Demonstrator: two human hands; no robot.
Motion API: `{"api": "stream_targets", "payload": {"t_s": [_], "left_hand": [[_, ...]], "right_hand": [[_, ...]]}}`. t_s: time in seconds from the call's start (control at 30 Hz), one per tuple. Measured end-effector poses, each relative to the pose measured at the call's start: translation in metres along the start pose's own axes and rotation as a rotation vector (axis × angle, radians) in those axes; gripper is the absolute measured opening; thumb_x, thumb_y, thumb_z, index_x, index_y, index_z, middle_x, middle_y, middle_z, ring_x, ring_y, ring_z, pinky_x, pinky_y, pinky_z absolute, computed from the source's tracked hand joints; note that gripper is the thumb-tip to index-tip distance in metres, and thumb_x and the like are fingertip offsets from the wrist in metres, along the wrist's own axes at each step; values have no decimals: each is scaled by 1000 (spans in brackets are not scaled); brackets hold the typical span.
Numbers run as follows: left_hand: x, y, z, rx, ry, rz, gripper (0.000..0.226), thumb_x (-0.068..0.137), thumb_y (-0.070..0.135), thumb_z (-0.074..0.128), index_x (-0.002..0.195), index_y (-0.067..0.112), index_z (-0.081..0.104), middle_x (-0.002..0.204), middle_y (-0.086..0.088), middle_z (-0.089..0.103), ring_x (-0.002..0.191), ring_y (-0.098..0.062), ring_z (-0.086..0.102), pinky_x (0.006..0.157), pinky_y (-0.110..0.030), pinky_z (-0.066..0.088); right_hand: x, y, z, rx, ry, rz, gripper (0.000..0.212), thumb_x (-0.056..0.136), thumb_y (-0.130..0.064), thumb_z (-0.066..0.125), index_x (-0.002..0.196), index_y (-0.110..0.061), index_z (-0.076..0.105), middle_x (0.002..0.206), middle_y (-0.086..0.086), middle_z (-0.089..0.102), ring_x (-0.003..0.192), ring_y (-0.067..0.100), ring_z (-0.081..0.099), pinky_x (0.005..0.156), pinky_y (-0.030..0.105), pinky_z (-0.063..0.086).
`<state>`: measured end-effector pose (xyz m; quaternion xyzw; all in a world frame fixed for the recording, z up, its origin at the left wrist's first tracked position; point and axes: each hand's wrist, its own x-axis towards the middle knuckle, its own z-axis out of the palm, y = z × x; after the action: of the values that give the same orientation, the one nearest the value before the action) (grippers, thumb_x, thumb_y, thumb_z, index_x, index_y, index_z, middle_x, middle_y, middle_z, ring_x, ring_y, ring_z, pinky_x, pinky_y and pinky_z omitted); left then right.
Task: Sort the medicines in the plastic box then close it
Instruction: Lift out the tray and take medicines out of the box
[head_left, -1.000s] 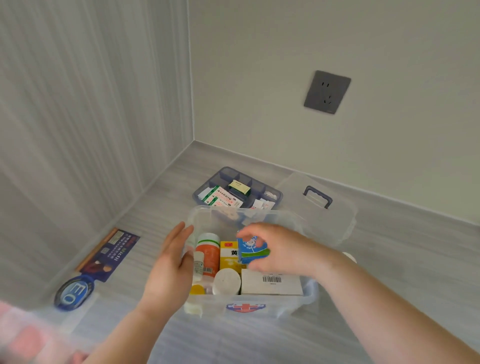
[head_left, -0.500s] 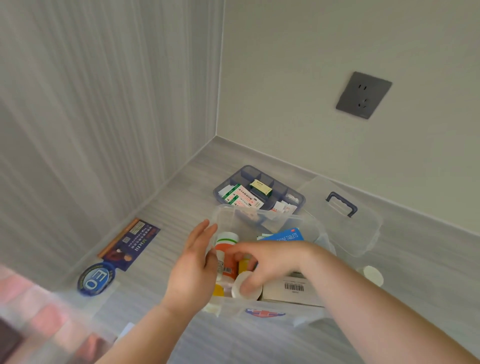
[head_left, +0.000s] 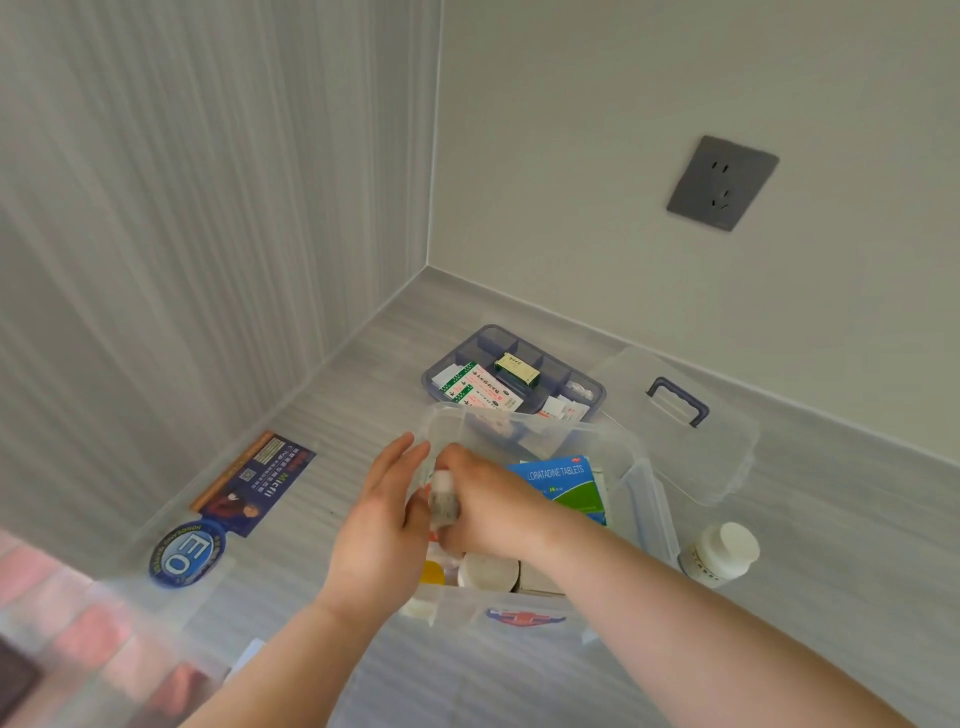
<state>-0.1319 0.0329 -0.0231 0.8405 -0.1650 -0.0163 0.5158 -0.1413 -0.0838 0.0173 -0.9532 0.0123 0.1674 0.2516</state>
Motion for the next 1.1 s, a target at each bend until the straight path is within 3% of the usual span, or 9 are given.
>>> {"api": "stream_targets", "payload": {"t_s": [0.13, 0.23, 0.43, 0.53, 0.67, 0.83, 0.9, 0.97, 1.1], "left_hand": [[-1, 3, -2, 4, 7, -13, 39, 88, -1, 39, 122, 14, 48, 144, -1, 33, 119, -3, 30, 95, -18, 22], [-2, 6, -2, 28, 11, -21, 37, 88, -2, 39, 118, 14, 53, 143, -3, 35, 125, -15, 36, 93, -23, 26], [-2, 12, -1, 38, -4, -32, 33, 88, -1, 40, 112, 14, 56, 143, -3, 35, 105, -6, 35, 86, -25, 28], [-3, 14, -1, 44, -2, -46, 33, 87, -1, 40, 113, 14, 56, 143, -3, 35, 104, -8, 37, 86, -25, 28], [-2, 15, 0, 48, 12, -68, 34, 85, -6, 41, 111, 10, 57, 142, -7, 36, 124, -24, 38, 93, -31, 32], [-4, 19, -2, 32, -18, -118, 34, 86, -5, 43, 113, 12, 57, 143, -6, 35, 124, -29, 39, 88, -59, 44], [-4, 20, -2, 32, -24, -129, 34, 86, -4, 42, 113, 13, 56, 143, -5, 34, 124, -29, 39, 87, -60, 45], [-4, 21, -2, 31, -27, -138, 35, 86, -4, 42, 113, 14, 56, 143, -5, 34, 124, -29, 39, 87, -61, 45], [-5, 20, -3, 23, -28, -145, 35, 86, -4, 42, 112, 14, 56, 144, -4, 33, 125, -29, 38, 87, -62, 44]], "right_hand": [[-41, 16, -22, 325, 251, -38, 47, 76, -23, 67, 103, -41, 33, 92, -10, 49, 71, 3, 54, 53, 11, 41], [-84, 42, -30, 580, 510, -88, 64, 74, -10, 69, 97, -62, 40, 95, -20, 49, 76, -12, 55, 60, 3, 45], [-152, 108, -1, 361, 899, 194, 42, 64, -4, 78, 89, -31, 57, 87, -11, 45, 67, -2, 52, 57, 4, 39], [-166, 134, 27, 73, 809, 459, 37, 70, -10, 75, 104, -7, 60, 95, 3, 44, 66, 23, 56, 54, 25, 38], [-166, 147, 54, -111, 556, 599, 42, 76, -16, 69, 114, -4, 55, 114, 18, 48, 86, 35, 62, 62, 36, 49], [-161, 148, 66, -293, 582, 461, 42, 30, -5, 91, 65, -7, 68, 63, 14, 65, 41, 22, 61, 25, 21, 38], [-159, 155, 69, -235, 553, 469, 50, 53, -6, 84, 99, -9, 67, 84, 16, 67, 63, 26, 67, 41, 25, 48], [-158, 165, 73, -168, 525, 512, 60, 82, -14, 60, 136, -16, 33, 120, 10, 55, 98, 27, 60, 70, 31, 49], [-158, 169, 70, 9, 516, 553, 65, 85, -27, 56, 139, -23, 21, 134, -1, 43, 109, 21, 54, 79, 29, 44]]}}
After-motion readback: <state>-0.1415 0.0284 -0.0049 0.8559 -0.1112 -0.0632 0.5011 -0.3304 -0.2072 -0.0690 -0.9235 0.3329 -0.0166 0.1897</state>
